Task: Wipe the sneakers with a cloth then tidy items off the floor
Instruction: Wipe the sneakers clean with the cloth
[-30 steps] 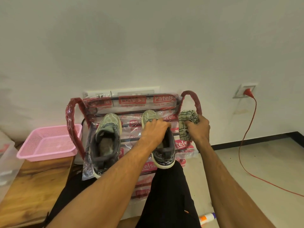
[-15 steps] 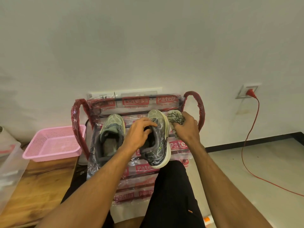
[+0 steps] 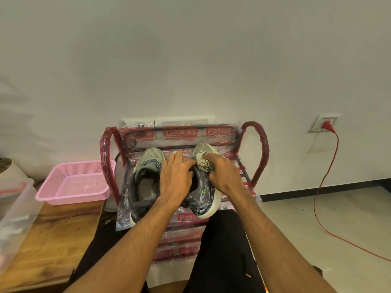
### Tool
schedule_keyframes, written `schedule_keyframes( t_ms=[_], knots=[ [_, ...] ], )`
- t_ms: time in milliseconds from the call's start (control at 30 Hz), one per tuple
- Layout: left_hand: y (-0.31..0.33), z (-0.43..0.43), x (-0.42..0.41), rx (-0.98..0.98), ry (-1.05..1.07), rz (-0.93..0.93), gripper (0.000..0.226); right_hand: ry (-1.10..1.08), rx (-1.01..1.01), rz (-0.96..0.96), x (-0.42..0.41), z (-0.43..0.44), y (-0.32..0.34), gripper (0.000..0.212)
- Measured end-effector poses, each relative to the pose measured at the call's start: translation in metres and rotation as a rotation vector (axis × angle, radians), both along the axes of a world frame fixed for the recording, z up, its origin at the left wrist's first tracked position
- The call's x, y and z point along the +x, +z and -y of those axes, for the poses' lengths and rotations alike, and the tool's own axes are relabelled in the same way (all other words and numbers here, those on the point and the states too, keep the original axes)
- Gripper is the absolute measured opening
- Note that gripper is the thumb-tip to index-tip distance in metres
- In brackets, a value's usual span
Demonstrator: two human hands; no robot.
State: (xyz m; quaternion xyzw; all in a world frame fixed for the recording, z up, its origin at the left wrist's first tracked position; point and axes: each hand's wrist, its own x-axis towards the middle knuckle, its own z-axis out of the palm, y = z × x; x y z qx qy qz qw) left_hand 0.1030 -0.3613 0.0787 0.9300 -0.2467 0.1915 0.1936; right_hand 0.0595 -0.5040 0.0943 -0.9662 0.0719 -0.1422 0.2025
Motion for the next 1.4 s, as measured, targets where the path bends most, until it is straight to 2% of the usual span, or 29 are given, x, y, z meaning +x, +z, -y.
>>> schedule_keyframes(
  t_ms=[133,233,333,433,533,700,867,967,1133,1233,1300,1400],
  knots=[
    [0.006,0.001,-0.005,-0.05,0.019,-0.118,0.042,0.03,0.011,0.005,0.003,-0.002,-0.002,0.046],
    [0.007,0.003,-0.006,-0.208,0.044,-0.327,0.044,0.026,0.077,0.011,0.004,-0.003,-0.006,0.054],
    [0.007,0.01,-0.008,-0.446,0.041,-0.511,0.049,-0.012,0.146,0.054,0.006,-0.008,-0.009,0.051],
    [0.011,0.011,-0.016,-0.575,0.084,-0.567,0.042,-0.057,0.209,0.08,0.006,-0.015,-0.011,0.049],
    [0.018,0.006,-0.032,-0.418,0.099,-0.483,0.037,-0.074,0.247,0.079,0.007,-0.018,-0.01,0.049],
    [0.007,-0.002,-0.052,0.025,-0.026,-0.207,0.062,-0.066,0.276,0.054,0.011,-0.015,-0.006,0.053],
    [-0.003,-0.003,-0.064,0.29,-0.16,-0.152,0.069,0.026,0.201,0.0,0.01,-0.011,0.001,0.046],
    [-0.003,-0.008,-0.062,0.344,-0.139,-0.155,0.069,0.096,0.089,-0.03,0.005,-0.013,0.008,0.05],
    [-0.008,-0.016,-0.069,0.31,-0.122,-0.166,0.059,0.256,-0.093,-0.065,-0.003,-0.005,0.001,0.063],
    [-0.015,-0.017,-0.074,0.325,-0.142,-0.156,0.056,0.268,-0.235,-0.014,0.005,0.002,-0.004,0.057],
    [-0.016,-0.016,-0.075,0.316,-0.154,-0.136,0.059,0.211,-0.268,0.01,0.009,0.003,-0.007,0.054],
    [-0.018,-0.018,-0.073,0.301,-0.165,-0.133,0.061,0.196,-0.212,-0.007,0.004,-0.001,-0.015,0.06]
  ],
)
